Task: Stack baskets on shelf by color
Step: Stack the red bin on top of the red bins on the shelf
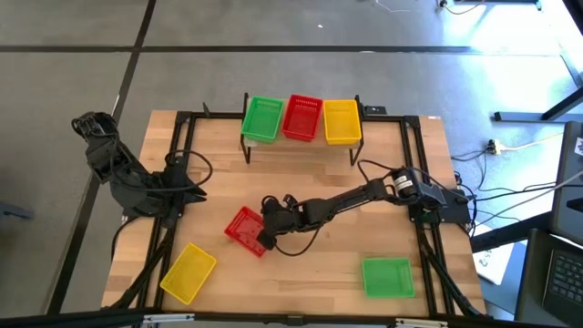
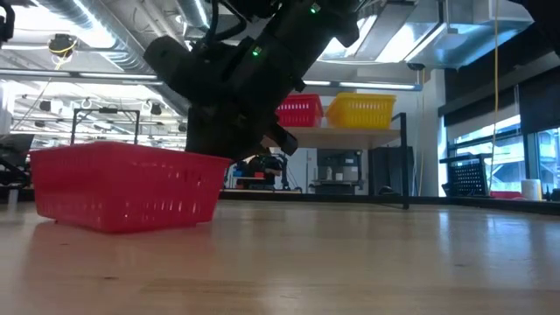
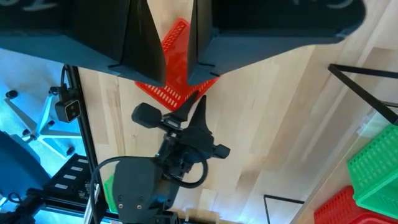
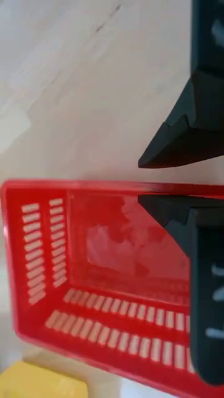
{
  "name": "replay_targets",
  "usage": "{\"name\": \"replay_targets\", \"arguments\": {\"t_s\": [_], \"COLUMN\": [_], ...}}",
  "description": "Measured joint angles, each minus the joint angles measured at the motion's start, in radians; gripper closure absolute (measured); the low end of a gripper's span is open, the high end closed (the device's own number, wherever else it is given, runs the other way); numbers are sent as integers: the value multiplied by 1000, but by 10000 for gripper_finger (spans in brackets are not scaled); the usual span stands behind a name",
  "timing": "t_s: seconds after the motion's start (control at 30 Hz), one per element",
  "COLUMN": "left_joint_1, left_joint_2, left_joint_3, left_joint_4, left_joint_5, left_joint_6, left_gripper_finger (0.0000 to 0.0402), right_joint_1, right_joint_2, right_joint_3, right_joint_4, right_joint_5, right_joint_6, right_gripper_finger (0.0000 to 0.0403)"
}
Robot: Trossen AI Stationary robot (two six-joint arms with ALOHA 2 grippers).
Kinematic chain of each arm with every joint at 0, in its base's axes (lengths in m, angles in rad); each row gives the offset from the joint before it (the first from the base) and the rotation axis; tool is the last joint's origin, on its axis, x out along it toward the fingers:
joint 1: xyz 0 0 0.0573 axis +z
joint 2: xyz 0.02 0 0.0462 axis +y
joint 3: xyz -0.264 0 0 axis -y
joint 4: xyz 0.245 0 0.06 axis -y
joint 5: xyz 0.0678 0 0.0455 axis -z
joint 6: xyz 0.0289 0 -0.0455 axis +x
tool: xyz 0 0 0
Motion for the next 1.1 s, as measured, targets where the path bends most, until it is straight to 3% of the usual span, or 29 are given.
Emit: {"name": "replay_targets", "arguments": {"t_s": [0.43,1.1], "left_joint_1": [0,0], "left_joint_2": [0,0], "left_joint_3": [0,0], "left_joint_4": [0,3], "left_joint_5": [0,0], "left_joint_6": [0,-3], "left_gripper_finger": [344,344], "right_joint_1": [-24,-23], "right_joint_2": [7,20], "right_joint_3": [0,0], "right_joint_4": [-16,-24], "right_joint_5": [-85,-88], "right_joint_6": [46,53], "right_gripper_finger": [328,328]}}
